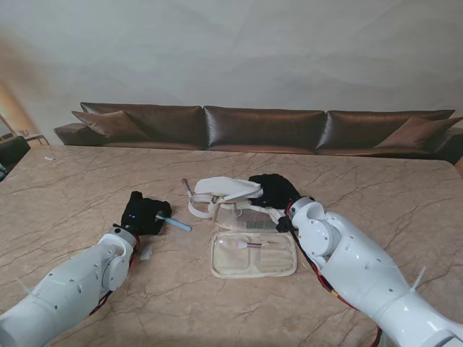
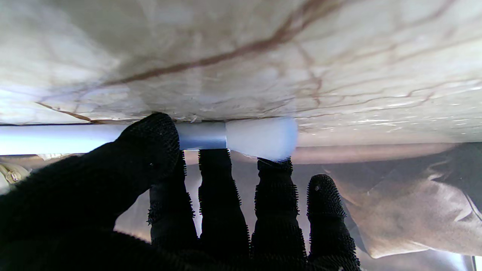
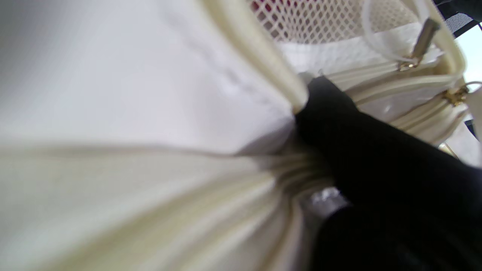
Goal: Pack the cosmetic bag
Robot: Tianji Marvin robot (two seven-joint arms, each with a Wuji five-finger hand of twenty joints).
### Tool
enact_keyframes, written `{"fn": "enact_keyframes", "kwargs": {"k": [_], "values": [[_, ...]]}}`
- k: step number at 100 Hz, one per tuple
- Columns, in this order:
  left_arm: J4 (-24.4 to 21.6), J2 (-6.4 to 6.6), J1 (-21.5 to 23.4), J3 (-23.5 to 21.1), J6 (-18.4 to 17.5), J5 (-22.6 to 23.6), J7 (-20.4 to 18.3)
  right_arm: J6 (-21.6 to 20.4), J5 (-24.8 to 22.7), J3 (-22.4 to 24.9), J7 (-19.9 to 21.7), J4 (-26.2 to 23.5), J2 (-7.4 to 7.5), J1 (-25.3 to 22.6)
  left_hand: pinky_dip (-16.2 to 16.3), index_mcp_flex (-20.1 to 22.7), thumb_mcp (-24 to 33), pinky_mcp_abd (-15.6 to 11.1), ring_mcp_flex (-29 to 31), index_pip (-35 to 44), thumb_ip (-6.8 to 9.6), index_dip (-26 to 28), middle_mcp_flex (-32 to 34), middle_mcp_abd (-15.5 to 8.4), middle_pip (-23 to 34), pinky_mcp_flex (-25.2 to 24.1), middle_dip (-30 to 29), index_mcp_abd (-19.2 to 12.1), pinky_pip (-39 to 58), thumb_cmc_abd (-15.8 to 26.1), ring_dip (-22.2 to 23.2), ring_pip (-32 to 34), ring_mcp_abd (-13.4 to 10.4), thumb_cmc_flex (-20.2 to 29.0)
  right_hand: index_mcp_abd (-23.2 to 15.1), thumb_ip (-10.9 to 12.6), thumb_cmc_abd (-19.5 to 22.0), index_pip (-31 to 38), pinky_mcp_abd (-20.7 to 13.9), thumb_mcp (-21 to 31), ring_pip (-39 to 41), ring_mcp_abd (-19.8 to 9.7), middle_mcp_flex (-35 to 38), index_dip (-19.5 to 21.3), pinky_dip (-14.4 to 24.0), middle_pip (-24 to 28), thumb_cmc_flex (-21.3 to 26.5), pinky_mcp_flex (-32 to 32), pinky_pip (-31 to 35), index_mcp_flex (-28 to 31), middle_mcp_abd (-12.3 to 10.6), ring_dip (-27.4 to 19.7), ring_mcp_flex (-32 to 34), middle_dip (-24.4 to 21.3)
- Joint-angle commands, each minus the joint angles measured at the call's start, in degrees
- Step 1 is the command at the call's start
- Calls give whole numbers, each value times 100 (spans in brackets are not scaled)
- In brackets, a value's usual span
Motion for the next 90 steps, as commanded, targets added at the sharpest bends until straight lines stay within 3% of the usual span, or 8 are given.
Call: {"fn": "enact_keyframes", "kwargs": {"k": [1, 13, 30, 63, 69, 79, 90], "values": [[347, -63, 340, 170, 18, 5, -167, -25, 21, -32, 4, -44, -66, -13, 1, 499, -441, 56, 102, -671, -573, -165, 1181, -372, 1318, -150, 1100, 369, 63, -737, 195, 279, -67, 42, -721, 94, 571, 519, -102, 332, 483, -243, 232, -11, 94, 204, 448, 302, 628, 280, -60, 65, 619, 18], [289, -55, 386, 112, 17, 2, -221, -27, 16, -39, -5, -36, -69, -2, 5, 557, -149, 73, -91, -834, -553, 4, 636, -359, 2001, -220, 605, 402, -9, -784, 175, 251, -25, -391, -719, 93, 572, 521, -102, 337, 484, -237, 229, -8, 92, 202, 450, 301, 628, 283, -59, 64, 619, 17], [276, -42, 394, 108, -38, 3, -268, -38, 24, -59, -25, -15, -80, 17, 18, 597, -226, 79, -372, -566, -580, 92, -9, -205, 2220, -331, -502, 334, -118, -840, 78, 125, 21, -564, -704, 90, 567, 519, -95, 343, 488, -234, 230, -10, 91, 202, 445, 294, 636, 282, -60, 63, 619, 17], [-138, 55, 650, -335, -71, 146, -524, -20, 45, -52, -7, -37, -80, 7, 19, 658, -283, 66, -543, -481, -616, 55, -263, -102, 2050, -410, -835, 336, -212, -797, -25, 10, 39, -638, -704, 87, 558, 522, -95, 351, 520, -235, 238, -11, 89, 206, 442, 319, 660, 295, -57, 71, 626, 15], [-168, 60, 668, -355, -51, 171, -520, -21, 49, -57, -9, -33, -82, 10, 41, 612, -448, 54, -502, -104, -688, 207, -237, -134, 2102, -402, -875, 86, -204, -856, -35, 36, 25, -467, -700, 87, 557, 522, -97, 355, 527, -240, 241, -12, 88, 206, 441, 325, 663, 297, -50, 73, 625, 14], [-143, 41, 660, -334, -45, 153, -479, -20, 61, -70, -4, -29, -86, 16, 75, 529, -537, 33, -490, 338, -669, 399, -233, -152, 2148, -393, -888, -154, -187, -860, -43, 58, 10, -234, -699, 86, 558, 519, -98, 355, 534, -243, 240, -13, 84, 205, 439, 332, 666, 295, -47, 73, 623, 12], [-57, -23, 633, -273, -83, 37, -411, -30, 64, -89, -16, -11, -93, 24, 84, 450, -618, 22, -511, 466, -644, 473, -257, -142, 2148, -397, -898, -174, -177, -819, -52, 60, 14, -185, -713, 86, 561, 519, -103, 355, 540, -242, 244, -11, 79, 206, 438, 336, 669, 294, -50, 72, 623, 10]]}}
